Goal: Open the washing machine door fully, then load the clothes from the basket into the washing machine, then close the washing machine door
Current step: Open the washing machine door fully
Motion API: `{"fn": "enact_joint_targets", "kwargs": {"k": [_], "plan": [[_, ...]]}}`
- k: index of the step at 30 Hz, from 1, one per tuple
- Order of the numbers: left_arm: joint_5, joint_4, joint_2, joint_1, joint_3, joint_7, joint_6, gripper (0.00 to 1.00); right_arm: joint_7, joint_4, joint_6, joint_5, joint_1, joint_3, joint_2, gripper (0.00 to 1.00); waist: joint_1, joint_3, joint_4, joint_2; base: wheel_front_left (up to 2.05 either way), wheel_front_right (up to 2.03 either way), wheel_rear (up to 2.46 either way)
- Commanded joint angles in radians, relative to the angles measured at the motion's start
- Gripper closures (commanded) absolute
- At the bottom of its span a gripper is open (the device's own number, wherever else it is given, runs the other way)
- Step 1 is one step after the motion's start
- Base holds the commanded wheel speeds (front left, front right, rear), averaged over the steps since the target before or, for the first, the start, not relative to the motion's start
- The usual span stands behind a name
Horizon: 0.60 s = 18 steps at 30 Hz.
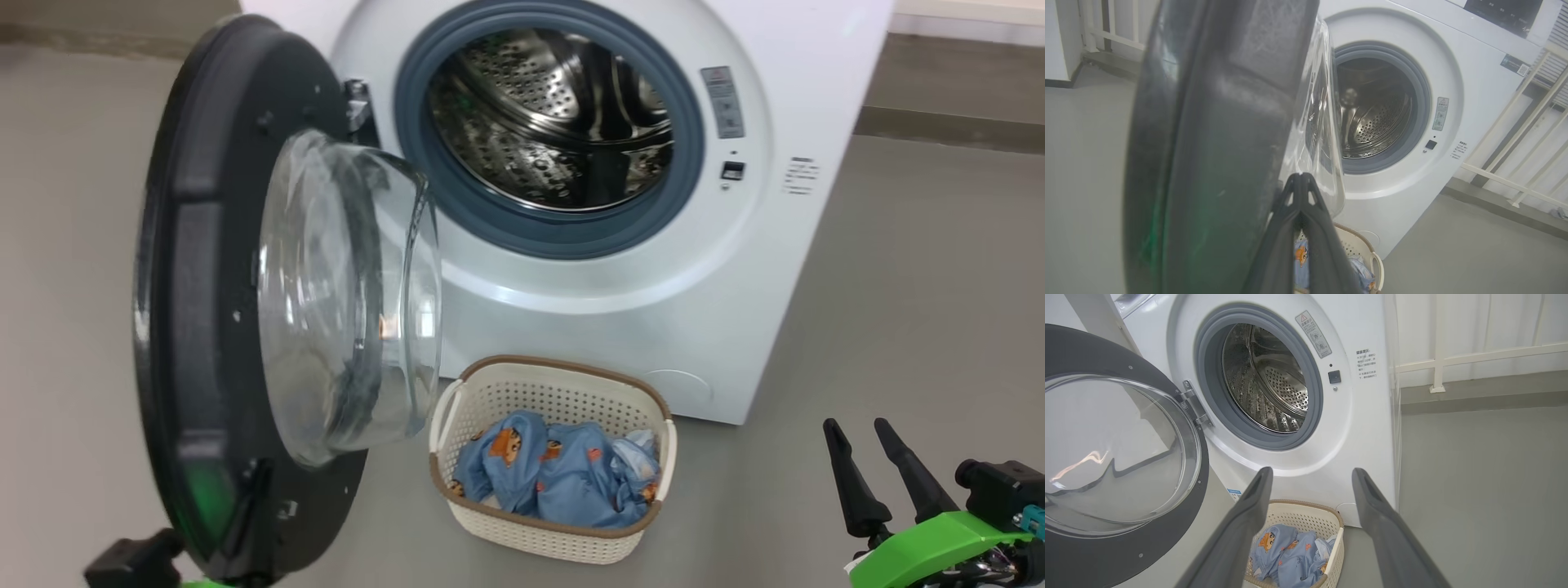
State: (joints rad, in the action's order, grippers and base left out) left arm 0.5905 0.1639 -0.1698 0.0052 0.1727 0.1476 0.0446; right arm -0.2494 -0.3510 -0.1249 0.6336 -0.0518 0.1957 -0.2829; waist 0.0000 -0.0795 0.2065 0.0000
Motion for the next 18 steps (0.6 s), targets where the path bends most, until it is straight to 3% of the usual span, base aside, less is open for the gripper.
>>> {"fn": "enact_joint_targets", "kwargs": {"k": [1, 7, 18], "plan": [[0.014, -0.022, -0.040, -0.047, -0.062, -0.007, 0.022, 1.00, -0.012, 0.018, -0.006, 0.015, -0.010, 0.015, -0.013, 0.00, 0.0000, 0.011, 0.036, 0.0000, 0.00, 0.00, 0.00], [0.022, 0.009, -0.098, -0.090, -0.094, -0.056, 0.031, 1.00, -0.012, 0.020, -0.006, 0.010, -0.015, 0.013, 0.004, 0.00, 0.0000, 0.030, 0.076, 0.0000, 0.00, 0.00, 0.00], [0.027, 0.146, -0.226, -0.210, -0.129, -0.101, -0.021, 1.00, -0.012, 0.025, -0.006, 0.002, -0.028, 0.011, 0.015, 0.00, 0.0000, 0.066, 0.104, 0.0000, 0.00, 0.00, 0.00]]}}
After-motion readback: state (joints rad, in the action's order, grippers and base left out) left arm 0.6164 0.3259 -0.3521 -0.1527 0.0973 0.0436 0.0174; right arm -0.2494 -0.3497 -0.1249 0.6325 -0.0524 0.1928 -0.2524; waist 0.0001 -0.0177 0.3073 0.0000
